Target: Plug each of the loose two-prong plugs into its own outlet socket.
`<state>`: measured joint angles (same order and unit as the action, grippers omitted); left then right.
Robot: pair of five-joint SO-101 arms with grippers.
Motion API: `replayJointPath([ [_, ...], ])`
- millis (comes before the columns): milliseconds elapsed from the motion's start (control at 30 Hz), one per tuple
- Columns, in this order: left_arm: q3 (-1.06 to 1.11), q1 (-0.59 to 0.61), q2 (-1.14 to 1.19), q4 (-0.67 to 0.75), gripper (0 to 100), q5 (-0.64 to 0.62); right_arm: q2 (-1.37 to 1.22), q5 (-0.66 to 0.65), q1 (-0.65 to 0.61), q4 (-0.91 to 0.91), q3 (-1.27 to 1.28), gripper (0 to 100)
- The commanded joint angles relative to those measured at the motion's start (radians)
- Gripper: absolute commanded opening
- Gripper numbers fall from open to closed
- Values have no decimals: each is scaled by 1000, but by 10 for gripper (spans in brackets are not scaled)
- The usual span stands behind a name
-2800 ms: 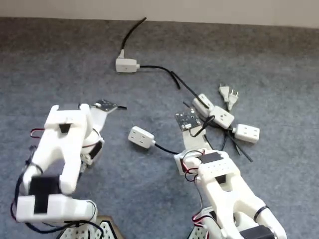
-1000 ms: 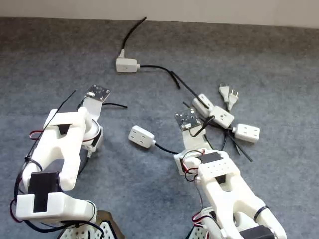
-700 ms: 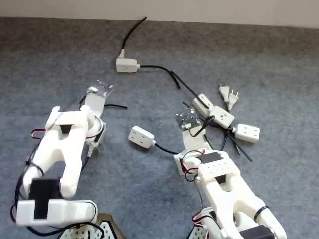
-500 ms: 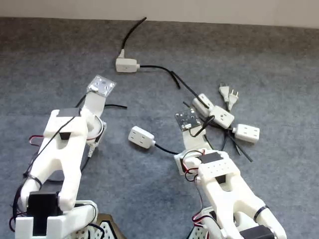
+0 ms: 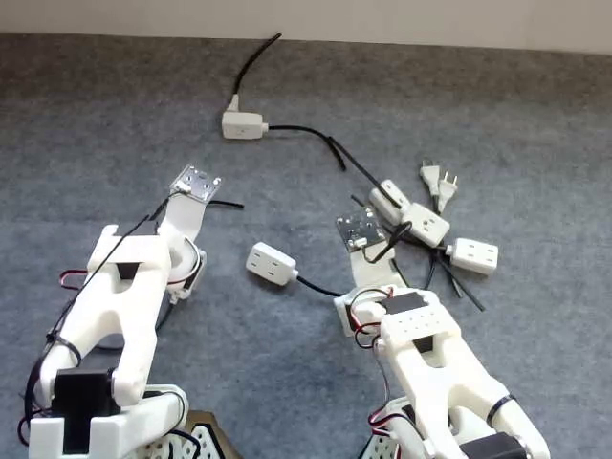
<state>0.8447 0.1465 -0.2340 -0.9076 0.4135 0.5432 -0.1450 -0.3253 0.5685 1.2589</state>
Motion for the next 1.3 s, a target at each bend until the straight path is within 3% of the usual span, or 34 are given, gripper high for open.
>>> replayJointPath([
  [0,13,-8,-36,37,131,-6,-2,11,-12,-13,2,13],
  [1033,35,-16,-36,17,126,-6,-2,11,-12,-13,2,13],
  [1267,36,-22,-36,18,8,-5,-2,11,-12,-13,2,13],
])
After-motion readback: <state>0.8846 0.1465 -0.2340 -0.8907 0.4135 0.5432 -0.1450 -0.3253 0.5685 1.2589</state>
